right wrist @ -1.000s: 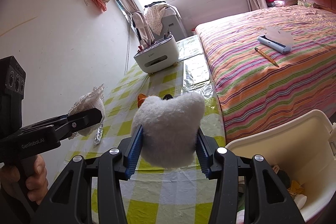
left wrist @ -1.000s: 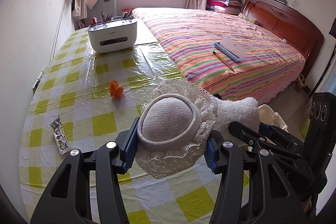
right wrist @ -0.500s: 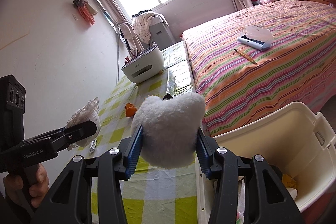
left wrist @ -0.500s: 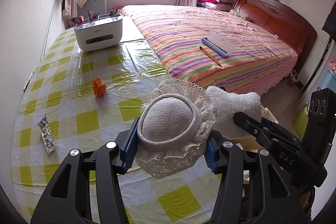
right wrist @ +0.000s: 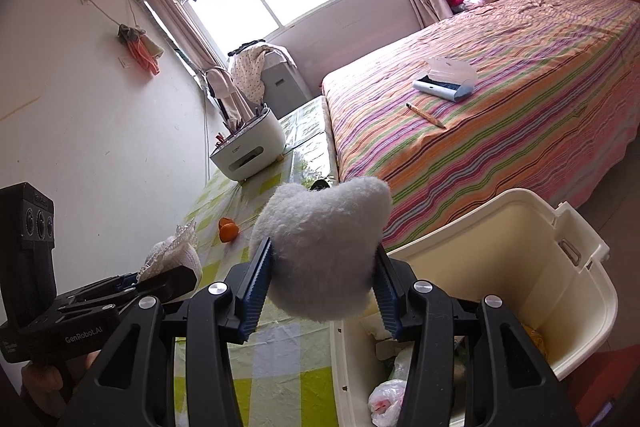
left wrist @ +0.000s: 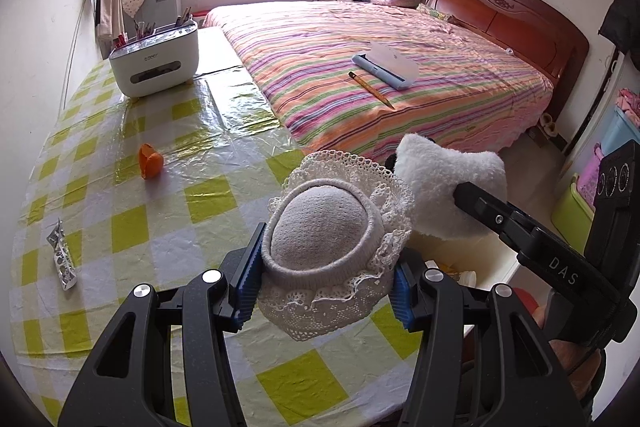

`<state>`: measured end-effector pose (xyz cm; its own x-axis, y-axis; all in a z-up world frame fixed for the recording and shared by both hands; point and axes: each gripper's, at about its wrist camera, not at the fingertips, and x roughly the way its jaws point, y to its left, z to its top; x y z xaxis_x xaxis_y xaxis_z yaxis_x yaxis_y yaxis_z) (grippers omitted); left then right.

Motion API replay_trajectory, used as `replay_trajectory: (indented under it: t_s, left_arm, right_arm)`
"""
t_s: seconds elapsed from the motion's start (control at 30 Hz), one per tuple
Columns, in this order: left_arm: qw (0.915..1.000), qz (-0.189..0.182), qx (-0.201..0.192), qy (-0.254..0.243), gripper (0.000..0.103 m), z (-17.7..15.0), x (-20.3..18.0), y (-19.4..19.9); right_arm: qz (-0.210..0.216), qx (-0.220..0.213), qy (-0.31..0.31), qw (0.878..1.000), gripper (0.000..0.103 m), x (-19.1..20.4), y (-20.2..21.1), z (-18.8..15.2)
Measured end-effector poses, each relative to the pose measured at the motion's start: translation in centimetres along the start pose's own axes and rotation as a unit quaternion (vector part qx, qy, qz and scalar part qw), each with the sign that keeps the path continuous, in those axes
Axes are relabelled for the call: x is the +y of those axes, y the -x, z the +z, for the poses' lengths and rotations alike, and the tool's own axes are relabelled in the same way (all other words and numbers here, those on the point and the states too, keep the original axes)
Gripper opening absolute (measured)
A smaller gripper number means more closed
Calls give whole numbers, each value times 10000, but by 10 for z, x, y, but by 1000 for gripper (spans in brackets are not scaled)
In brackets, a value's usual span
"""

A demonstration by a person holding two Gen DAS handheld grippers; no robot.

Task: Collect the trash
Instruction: 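Drop the fluffy toy into the bin by opening the right tool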

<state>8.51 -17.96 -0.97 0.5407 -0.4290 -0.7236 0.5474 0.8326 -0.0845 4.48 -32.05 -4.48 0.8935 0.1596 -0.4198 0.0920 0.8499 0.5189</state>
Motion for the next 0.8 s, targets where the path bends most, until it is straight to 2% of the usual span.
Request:
replay_trajectory:
  t_s: [0.27,0.6,0.73,0.8]
  left_arm:
    - [9998,-150,92,-130,52,-2,-24,-15]
    - [9990,-292,226,-237,52,-6,-47,-32]
    - [9986,-326,275,-303,52,-7,-55,-38]
    - [9985,-336,283,-337,52,-7,-57,-39]
  right_arm:
    - [-489,-220,-39,9986,47,-16,16,2]
    - [-877,-437,-119,9951,48,-33,29,4]
    - [-915,-504,-232,9943,52,-40,33,5]
    - [-942,-560,-269,9936,57,-41,36,5]
